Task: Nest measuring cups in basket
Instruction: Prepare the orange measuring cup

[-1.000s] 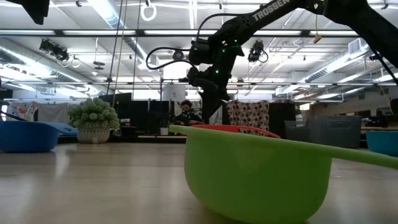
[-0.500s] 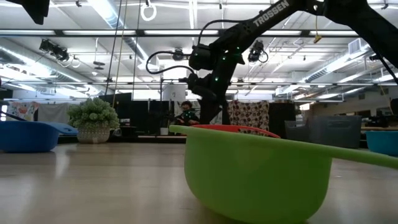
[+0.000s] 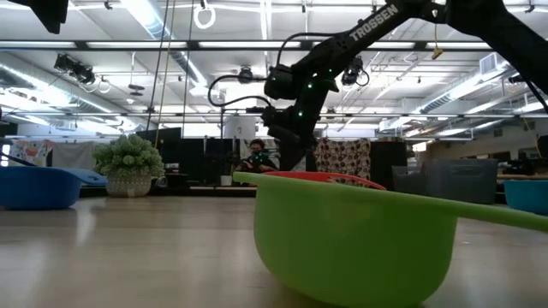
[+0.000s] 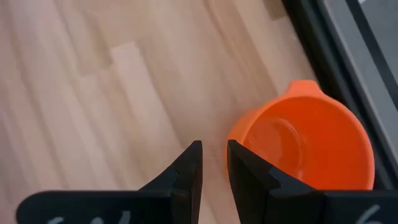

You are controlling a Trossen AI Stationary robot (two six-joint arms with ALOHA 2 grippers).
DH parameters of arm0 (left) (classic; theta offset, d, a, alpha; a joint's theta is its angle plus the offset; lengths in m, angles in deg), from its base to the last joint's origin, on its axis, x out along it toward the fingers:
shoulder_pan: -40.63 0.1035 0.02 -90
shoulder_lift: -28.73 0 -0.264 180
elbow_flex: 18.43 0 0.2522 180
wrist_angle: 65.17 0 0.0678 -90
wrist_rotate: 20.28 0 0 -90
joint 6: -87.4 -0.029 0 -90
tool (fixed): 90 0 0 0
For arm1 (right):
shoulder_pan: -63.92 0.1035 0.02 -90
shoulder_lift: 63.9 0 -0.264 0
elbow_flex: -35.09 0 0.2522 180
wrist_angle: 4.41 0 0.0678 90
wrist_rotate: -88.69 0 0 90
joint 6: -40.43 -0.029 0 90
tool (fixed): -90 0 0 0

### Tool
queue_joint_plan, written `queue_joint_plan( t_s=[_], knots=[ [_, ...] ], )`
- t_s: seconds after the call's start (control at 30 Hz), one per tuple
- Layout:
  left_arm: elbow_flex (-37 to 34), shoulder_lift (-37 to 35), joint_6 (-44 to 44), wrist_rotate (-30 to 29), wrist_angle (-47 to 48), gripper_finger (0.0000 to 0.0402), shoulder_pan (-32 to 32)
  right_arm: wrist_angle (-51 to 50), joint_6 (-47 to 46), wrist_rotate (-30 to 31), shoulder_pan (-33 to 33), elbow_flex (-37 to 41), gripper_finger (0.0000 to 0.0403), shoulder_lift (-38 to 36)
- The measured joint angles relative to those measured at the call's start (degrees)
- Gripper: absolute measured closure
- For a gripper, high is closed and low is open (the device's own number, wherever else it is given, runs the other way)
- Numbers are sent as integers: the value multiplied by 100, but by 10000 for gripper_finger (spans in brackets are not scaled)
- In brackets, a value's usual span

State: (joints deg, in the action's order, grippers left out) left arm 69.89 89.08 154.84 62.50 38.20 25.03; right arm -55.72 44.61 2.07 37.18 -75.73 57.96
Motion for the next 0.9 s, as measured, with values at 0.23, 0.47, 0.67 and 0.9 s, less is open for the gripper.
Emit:
queue_joint_plan(
  t_s=[0.23, 0.47, 0.67, 0.9],
  knots=[
    [-1, 0, 0, 0, -4, 289, -1, -25, -10, 8, -120, 0, 331, 0],
    [0, 0, -2, 0, -4, 289, -2, -32, -10, -41, -130, 0, 373, 0],
    [0, 0, -2, 0, -4, 289, -1, -32, 1, -46, -120, 0, 393, 0],
    [0, 0, -7, 0, -4, 289, -2, -114, 41, -493, -93, 0, 397, 0]
  ],
)
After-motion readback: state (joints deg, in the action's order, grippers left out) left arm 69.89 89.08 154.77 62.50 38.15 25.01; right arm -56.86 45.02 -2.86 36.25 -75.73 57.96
